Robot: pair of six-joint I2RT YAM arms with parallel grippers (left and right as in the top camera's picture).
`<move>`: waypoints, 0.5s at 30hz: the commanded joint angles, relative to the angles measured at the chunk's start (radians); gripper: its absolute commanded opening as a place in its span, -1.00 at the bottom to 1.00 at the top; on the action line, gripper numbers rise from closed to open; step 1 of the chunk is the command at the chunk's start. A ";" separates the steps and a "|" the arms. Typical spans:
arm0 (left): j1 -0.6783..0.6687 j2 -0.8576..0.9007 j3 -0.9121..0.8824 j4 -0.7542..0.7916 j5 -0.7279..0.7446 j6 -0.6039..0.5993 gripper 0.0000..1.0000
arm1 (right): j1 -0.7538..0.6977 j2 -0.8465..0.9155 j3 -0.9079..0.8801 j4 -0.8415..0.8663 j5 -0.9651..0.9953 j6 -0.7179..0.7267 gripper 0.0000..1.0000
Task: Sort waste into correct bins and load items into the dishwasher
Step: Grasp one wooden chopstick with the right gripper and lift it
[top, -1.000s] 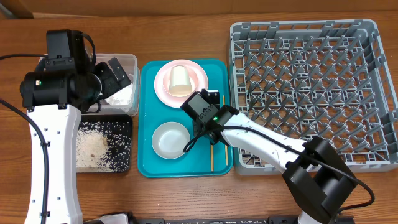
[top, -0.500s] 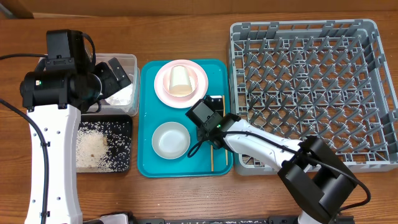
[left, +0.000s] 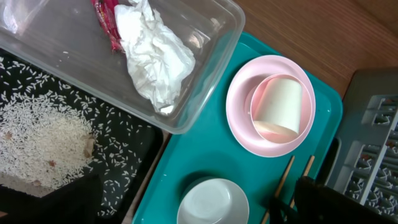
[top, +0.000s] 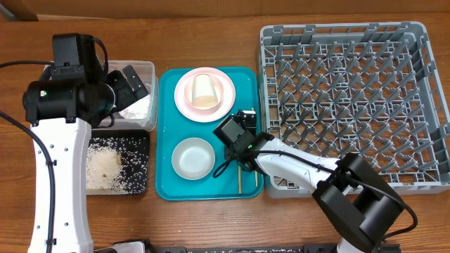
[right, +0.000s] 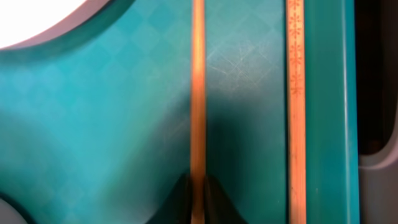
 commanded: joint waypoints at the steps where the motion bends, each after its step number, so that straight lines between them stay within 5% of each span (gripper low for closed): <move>1: 0.002 -0.009 0.020 0.001 0.007 0.019 1.00 | -0.003 -0.003 -0.011 0.002 0.003 0.002 -0.92; 15: 0.002 -0.009 0.020 0.001 0.007 0.019 1.00 | -0.016 -0.115 0.190 -0.112 0.012 -0.040 -0.92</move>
